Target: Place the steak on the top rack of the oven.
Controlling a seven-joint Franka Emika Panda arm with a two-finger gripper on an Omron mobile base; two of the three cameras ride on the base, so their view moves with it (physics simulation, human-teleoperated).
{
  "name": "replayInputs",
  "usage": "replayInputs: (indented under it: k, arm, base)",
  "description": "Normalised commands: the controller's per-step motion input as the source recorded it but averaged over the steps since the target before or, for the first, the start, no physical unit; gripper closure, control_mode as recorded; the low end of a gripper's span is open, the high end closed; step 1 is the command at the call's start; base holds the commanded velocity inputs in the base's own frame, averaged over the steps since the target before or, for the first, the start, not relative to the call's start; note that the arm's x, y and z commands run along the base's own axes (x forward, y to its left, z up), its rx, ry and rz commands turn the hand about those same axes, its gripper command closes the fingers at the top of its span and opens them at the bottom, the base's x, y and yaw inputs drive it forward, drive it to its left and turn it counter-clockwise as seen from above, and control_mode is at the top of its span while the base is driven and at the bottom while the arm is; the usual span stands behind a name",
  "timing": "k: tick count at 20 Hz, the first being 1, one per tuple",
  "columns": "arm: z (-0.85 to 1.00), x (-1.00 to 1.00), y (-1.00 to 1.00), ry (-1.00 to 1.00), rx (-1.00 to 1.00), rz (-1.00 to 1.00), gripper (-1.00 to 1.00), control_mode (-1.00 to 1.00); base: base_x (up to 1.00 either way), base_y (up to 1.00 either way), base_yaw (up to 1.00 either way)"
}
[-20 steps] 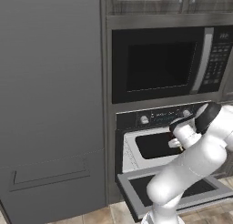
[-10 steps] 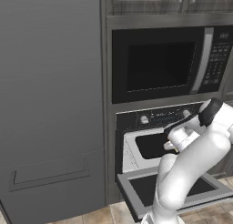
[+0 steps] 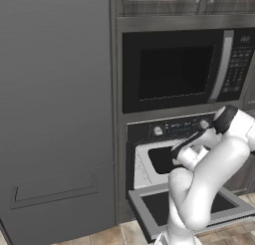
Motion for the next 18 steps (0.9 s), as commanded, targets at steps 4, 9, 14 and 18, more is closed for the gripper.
replayInputs:
  k: [4,9,14,18]
  arm:
    - [0.00,0.03,0.00,-0.06,0.00,0.00,1.00,-1.00]
    - [-0.03,0.08,0.00,-0.04,0.00,0.00,1.00,-1.00]
    - [-0.18,0.11,0.00,-0.01,0.00,0.00,1.00,-1.00]
    - [-0.11,0.05,0.00,-0.01,0.00,0.00,1.00,-1.00]
  base:
    - [0.00,0.00,0.00]
    - [0.00,0.00,0.00]
    - [0.00,0.00,0.00]
    - [0.00,0.00,0.00]
